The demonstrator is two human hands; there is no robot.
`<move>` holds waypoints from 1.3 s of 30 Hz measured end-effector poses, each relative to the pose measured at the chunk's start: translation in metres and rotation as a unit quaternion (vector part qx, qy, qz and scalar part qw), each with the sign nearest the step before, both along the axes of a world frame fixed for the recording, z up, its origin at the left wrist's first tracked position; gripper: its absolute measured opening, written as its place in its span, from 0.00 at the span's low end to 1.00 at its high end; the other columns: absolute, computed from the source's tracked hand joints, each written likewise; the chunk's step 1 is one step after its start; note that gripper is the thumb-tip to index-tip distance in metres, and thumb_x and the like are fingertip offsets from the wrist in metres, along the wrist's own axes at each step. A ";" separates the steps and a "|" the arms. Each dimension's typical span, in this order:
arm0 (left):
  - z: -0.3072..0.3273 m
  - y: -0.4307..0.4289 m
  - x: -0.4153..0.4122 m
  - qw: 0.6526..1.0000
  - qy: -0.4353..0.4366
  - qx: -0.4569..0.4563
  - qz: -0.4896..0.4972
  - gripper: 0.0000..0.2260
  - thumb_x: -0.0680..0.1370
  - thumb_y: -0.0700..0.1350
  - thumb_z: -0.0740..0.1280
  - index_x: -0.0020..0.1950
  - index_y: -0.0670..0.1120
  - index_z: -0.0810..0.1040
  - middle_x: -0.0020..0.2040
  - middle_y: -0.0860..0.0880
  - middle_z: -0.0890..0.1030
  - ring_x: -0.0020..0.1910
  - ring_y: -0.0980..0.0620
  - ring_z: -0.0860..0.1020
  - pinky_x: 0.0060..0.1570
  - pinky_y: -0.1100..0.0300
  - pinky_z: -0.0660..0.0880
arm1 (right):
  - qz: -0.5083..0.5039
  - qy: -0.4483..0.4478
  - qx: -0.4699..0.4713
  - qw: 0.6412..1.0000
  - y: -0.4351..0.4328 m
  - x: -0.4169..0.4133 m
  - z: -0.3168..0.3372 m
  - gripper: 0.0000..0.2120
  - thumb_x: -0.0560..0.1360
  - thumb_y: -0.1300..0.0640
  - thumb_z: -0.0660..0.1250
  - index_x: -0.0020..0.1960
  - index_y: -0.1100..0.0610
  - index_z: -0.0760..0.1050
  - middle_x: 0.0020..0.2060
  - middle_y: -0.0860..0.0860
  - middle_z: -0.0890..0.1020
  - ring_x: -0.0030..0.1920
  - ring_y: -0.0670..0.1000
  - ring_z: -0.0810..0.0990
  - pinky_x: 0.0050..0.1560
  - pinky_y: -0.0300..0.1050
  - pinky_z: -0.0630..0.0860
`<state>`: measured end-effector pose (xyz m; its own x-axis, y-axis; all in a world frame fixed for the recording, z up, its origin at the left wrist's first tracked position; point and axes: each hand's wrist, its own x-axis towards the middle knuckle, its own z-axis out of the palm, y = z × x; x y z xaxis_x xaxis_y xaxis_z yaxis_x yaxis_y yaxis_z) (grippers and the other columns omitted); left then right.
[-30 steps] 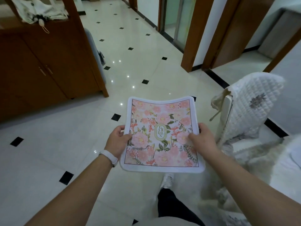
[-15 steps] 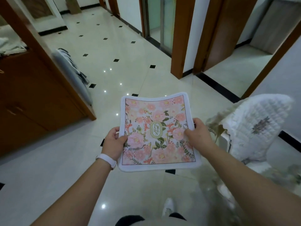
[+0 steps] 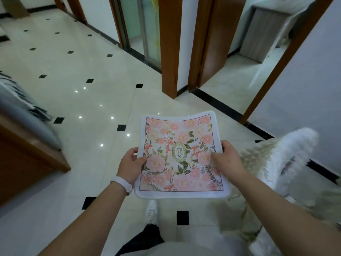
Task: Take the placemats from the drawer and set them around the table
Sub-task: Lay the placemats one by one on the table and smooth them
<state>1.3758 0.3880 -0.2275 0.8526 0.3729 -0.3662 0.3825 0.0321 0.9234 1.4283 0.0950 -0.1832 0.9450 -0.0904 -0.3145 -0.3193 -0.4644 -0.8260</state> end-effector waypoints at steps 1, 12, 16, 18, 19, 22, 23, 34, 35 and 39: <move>-0.002 0.008 0.023 1.000 0.002 -0.004 -0.014 0.09 0.76 0.39 0.68 0.54 0.51 0.78 0.44 0.48 0.86 0.41 0.47 0.85 0.40 0.50 0.81 | -0.017 0.002 0.004 1.000 0.007 0.014 0.000 0.11 0.74 0.62 0.65 0.52 0.48 0.73 0.44 0.48 0.83 0.39 0.53 0.85 0.34 0.53 0.84; 0.017 0.040 0.237 0.987 -0.015 -0.020 -0.162 0.09 0.76 0.38 0.68 0.52 0.49 0.77 0.46 0.45 0.85 0.44 0.44 0.84 0.46 0.45 0.81 | -0.150 -0.012 0.009 0.989 0.038 0.133 0.030 0.12 0.76 0.58 0.66 0.58 0.47 0.71 0.50 0.47 0.83 0.43 0.50 0.85 0.41 0.52 0.84; 0.014 0.019 0.288 0.978 -0.014 -0.024 -0.208 0.09 0.75 0.36 0.68 0.51 0.49 0.78 0.44 0.46 0.85 0.41 0.45 0.84 0.43 0.47 0.82 | -0.196 -0.014 -0.003 0.980 0.020 0.162 0.027 0.11 0.76 0.58 0.65 0.56 0.47 0.72 0.47 0.45 0.83 0.41 0.48 0.85 0.37 0.47 0.83; 0.013 0.003 0.313 0.974 -0.007 -0.029 -0.226 0.09 0.75 0.36 0.68 0.51 0.48 0.78 0.43 0.46 0.85 0.41 0.45 0.84 0.40 0.49 0.81 | -0.218 -0.017 -0.008 0.976 0.006 0.177 0.023 0.10 0.76 0.58 0.65 0.55 0.47 0.72 0.47 0.46 0.83 0.42 0.48 0.84 0.34 0.45 0.82; 0.011 -0.005 0.326 0.972 -0.005 -0.029 -0.234 0.09 0.76 0.36 0.67 0.52 0.48 0.77 0.43 0.46 0.85 0.40 0.45 0.85 0.38 0.50 0.81 | -0.226 -0.017 -0.012 0.974 -0.002 0.185 0.019 0.10 0.76 0.58 0.65 0.56 0.48 0.72 0.47 0.46 0.82 0.42 0.48 0.84 0.33 0.43 0.80; 0.006 -0.034 0.368 0.965 -0.002 -0.013 -0.264 0.08 0.76 0.37 0.68 0.52 0.48 0.77 0.44 0.45 0.85 0.40 0.45 0.85 0.38 0.50 0.81 | -0.244 -0.011 -0.010 0.970 -0.027 0.214 0.004 0.10 0.76 0.59 0.65 0.56 0.49 0.72 0.47 0.45 0.82 0.43 0.48 0.83 0.36 0.44 0.80; 0.005 -0.044 0.383 0.962 -0.002 -0.009 -0.273 0.08 0.76 0.37 0.68 0.52 0.48 0.77 0.45 0.45 0.85 0.41 0.45 0.85 0.40 0.49 0.81 | -0.250 -0.008 -0.001 0.968 -0.036 0.227 -0.001 0.10 0.76 0.59 0.65 0.55 0.49 0.72 0.47 0.46 0.82 0.44 0.48 0.83 0.37 0.45 0.81; 0.020 -0.195 0.547 0.951 -0.007 0.067 -0.302 0.07 0.77 0.41 0.68 0.54 0.49 0.78 0.47 0.46 0.85 0.41 0.50 0.85 0.41 0.51 0.81 | -0.291 -0.006 0.069 0.954 -0.175 0.367 -0.019 0.12 0.76 0.61 0.65 0.58 0.51 0.72 0.46 0.47 0.82 0.42 0.47 0.83 0.33 0.40 0.78; 0.022 -0.213 0.559 0.948 -0.009 0.063 -0.312 0.07 0.77 0.41 0.68 0.54 0.49 0.78 0.48 0.46 0.85 0.42 0.48 0.85 0.43 0.48 0.82 | -0.298 -0.011 0.072 0.952 -0.192 0.375 -0.016 0.12 0.76 0.61 0.65 0.58 0.51 0.72 0.47 0.47 0.82 0.42 0.48 0.83 0.34 0.41 0.78; 0.032 -0.283 0.593 0.933 -0.015 0.044 -0.357 0.08 0.78 0.41 0.67 0.57 0.46 0.77 0.49 0.45 0.85 0.44 0.45 0.84 0.46 0.44 0.81 | -0.342 -0.020 0.068 0.937 -0.250 0.390 -0.005 0.12 0.76 0.61 0.65 0.57 0.49 0.70 0.47 0.46 0.81 0.43 0.48 0.83 0.35 0.42 0.78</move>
